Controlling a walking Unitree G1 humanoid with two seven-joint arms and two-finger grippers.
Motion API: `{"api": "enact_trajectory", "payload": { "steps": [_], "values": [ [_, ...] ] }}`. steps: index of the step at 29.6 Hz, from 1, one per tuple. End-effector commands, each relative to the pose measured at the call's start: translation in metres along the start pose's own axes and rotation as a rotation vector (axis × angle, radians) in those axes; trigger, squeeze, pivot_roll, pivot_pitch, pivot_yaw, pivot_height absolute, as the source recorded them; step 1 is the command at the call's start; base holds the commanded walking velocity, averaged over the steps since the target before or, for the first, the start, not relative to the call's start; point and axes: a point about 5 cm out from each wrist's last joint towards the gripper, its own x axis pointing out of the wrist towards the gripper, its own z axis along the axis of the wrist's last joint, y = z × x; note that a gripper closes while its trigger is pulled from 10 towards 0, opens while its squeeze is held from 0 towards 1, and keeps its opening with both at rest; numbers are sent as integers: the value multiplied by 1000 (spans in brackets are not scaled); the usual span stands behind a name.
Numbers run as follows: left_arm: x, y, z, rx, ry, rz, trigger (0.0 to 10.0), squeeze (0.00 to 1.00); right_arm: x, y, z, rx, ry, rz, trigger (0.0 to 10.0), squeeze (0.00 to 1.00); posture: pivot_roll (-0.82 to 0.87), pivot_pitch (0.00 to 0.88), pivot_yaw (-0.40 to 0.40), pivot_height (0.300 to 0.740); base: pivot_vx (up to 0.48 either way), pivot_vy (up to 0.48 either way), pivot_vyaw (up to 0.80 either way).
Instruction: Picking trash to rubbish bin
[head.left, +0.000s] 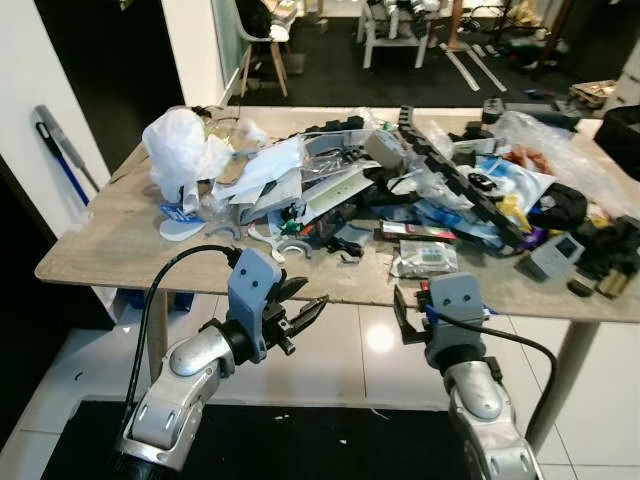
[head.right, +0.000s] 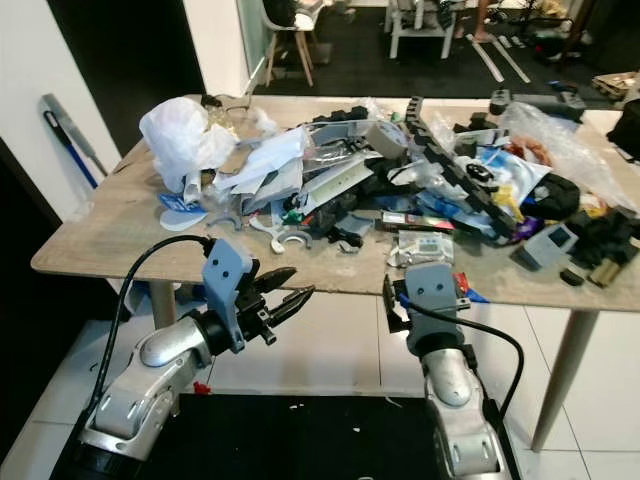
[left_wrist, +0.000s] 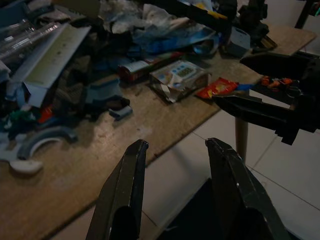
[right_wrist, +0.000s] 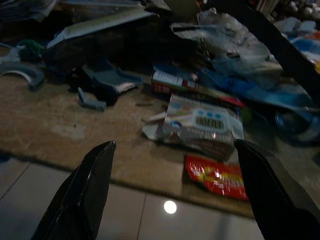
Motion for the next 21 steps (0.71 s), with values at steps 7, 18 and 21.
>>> {"api": "enact_trajectory", "payload": {
  "steps": [7, 18, 21],
  "values": [
    [-1, 1, -4, 3, 31, 7, 10000, 0, -1, -3, -2, -6, 14, -13, 10000, 0, -70, 120, 41, 740, 0, 0, 0],
    [1, 0, -6, 61, 61, 1, 10000, 0, -1, -4, -1, -11, 14, -19, 10000, 0, -73, 120, 41, 740, 0, -131, 0],
    [1, 1, -8, 41, 66, 20, 10000, 0, -1, -5, -1, -13, 13, -19, 10000, 0, -74, 119, 41, 740, 0, -160, 0]
  ]
}}
